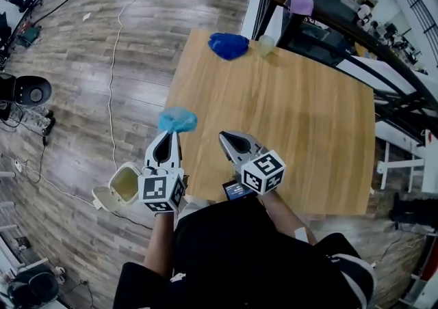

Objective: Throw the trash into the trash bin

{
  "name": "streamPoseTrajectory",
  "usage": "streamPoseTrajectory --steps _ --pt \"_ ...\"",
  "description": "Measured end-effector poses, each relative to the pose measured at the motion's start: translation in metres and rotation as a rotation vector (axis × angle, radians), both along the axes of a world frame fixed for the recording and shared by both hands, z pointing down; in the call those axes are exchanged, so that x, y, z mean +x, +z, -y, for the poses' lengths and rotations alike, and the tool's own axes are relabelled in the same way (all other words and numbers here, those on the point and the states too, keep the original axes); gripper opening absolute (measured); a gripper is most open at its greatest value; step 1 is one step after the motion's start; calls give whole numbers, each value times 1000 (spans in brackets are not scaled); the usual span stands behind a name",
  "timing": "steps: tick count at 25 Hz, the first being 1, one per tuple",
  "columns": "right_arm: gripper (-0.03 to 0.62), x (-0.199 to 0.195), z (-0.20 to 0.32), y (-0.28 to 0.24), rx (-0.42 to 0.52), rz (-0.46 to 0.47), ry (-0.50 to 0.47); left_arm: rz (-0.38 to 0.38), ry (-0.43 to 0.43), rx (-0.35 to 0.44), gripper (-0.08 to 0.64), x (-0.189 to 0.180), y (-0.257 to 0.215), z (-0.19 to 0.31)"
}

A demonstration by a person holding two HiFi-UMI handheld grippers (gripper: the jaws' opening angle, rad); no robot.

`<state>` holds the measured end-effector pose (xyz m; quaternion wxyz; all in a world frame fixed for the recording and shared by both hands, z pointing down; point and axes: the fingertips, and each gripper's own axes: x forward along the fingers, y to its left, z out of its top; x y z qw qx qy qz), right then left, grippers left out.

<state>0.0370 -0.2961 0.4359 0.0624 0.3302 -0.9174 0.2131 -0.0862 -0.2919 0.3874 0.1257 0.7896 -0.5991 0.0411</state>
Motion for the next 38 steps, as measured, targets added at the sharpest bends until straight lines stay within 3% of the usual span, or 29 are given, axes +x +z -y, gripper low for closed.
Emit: streamPoseTrajectory --steps 6,11,14,19,24,28,33,38 --pt "-3 -1 -13 -61 276 -66 45 -2 26 102 11 14 -42 -35" --pt "-3 -11 -24 -65 265 -42 -40 -40 -21 129 9 13 -50 -58" --pt "-3 -22 -26 -57 247 -26 -103 -16 -88 138 9 4 -55 -71" --pt "-3 -92 -38 -63 326 -26 -241 48 -295 123 9 -55 -64 -125" --pt "-3 -186 -90 -72 327 47 -478 67 -596 46 9 -129 -68 -219" --pt "-3 -237 -140 -61 293 102 -659 94 -799 15 9 -161 -46 -289" --pt "-3 -274 -188 -37 240 82 -784 86 -918 -14 9 -185 -28 -339" --pt "-3 -305 -199 -14 212 26 -824 24 -940 -23 9 -211 2 -351"
